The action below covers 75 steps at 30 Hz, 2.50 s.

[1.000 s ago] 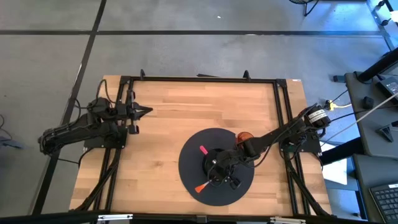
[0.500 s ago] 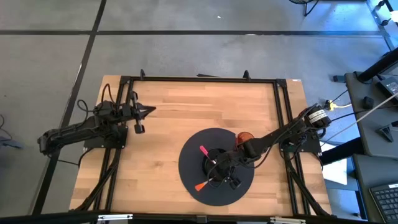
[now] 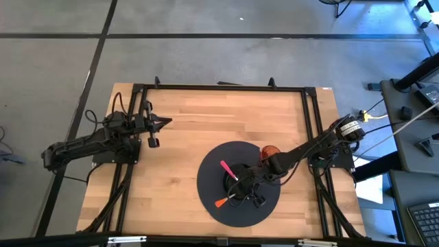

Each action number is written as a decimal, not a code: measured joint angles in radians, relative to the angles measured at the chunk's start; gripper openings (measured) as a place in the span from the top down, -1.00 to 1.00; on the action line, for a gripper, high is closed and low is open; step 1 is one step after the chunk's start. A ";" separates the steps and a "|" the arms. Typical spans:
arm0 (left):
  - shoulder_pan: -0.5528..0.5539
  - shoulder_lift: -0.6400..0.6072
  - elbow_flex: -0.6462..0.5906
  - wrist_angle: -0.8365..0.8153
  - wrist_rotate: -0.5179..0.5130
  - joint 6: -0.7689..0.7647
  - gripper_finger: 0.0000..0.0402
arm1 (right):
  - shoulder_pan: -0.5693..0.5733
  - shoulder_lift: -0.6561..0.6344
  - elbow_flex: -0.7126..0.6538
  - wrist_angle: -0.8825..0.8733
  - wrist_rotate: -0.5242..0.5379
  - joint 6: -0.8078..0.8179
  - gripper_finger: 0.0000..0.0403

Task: Pick & Place Utensil
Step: Put the orange spoon into the black bowl on the black placemat, then return to Home Position

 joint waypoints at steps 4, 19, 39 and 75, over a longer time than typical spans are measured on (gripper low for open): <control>0.000 0.000 0.000 0.000 0.000 -0.009 0.98 | 0.000 0.000 0.000 0.013 0.001 -0.007 0.96; 0.000 0.000 0.000 0.001 0.001 -0.011 0.98 | -0.002 0.022 0.000 -0.018 0.079 0.008 0.96; 0.000 0.000 0.001 0.011 0.001 -0.035 0.98 | -0.008 0.065 -0.001 -0.018 0.076 0.026 0.96; 0.000 0.000 0.001 0.013 0.001 -0.035 0.98 | -0.009 0.064 0.009 -0.020 0.076 0.014 0.81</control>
